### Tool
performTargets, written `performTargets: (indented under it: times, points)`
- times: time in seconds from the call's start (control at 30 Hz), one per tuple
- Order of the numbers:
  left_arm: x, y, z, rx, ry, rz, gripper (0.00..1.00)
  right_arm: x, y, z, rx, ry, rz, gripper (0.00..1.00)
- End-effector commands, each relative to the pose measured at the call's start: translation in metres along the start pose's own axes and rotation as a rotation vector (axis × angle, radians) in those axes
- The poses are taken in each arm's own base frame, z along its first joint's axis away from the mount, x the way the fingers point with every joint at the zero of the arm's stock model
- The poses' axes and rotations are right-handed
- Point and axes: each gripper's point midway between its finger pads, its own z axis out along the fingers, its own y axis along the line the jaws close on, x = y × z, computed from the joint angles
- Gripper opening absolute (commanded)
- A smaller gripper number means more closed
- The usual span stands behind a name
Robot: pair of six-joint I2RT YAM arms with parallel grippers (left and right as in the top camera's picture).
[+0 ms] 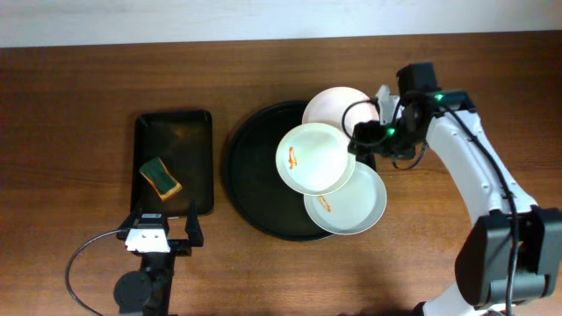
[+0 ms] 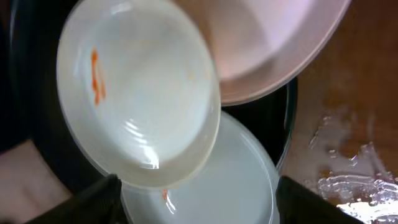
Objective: Clean dirty plates on tray and stack at the side
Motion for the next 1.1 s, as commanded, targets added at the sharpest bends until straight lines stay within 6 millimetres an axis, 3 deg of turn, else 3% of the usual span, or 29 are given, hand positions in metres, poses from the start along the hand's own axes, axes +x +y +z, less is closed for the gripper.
performTargets:
  times: [0.0,0.27,0.33,0.4,0.47,0.57,0.63,0.7,0.83,1.0,1.07]
  points:
    - [0.001,-0.001,0.000,0.002,0.002,0.016,0.99,0.007,-0.003,0.016,-0.008,-0.007,-0.018,0.80]
    - [0.001,-0.001,0.000,0.002,0.001,0.016,0.99,0.010,0.016,0.027,0.015,-0.008,-0.095,0.80]
    - [-0.009,0.000,0.000,-0.003,-0.042,0.018,0.99,0.010,0.015,0.032,0.070,-0.017,-0.126,0.80]
    - [-0.033,-0.025,-0.006,0.142,-0.113,0.024,0.99,0.008,0.015,0.034,0.092,-0.028,-0.138,0.80]
    - [-0.056,-0.034,-0.014,0.192,-0.119,-0.022,0.99,0.004,0.009,0.033,0.126,-0.042,-0.139,0.80]
    - [-0.132,-0.042,-0.035,0.221,-0.134,-0.008,0.99,0.002,0.007,0.032,0.140,-0.054,-0.139,0.81]
    - [-0.176,-0.047,-0.035,0.245,-0.046,0.061,0.99,0.002,0.010,0.033,0.123,-0.053,-0.139,0.81]
    - [-0.197,-0.057,-0.022,0.314,0.155,0.109,0.99,0.005,0.016,0.034,0.090,-0.040,-0.137,0.81]
    - [-0.210,-0.048,0.019,0.295,0.425,0.112,0.99,0.007,0.016,0.034,0.086,-0.032,-0.109,0.82]
    - [-0.174,-0.044,0.046,0.300,0.649,0.068,0.99,0.011,0.015,0.034,0.089,-0.016,-0.105,0.88]
    - [-0.144,-0.017,0.056,0.108,0.785,-0.010,0.99,0.011,0.015,0.034,0.088,-0.017,-0.106,0.89]
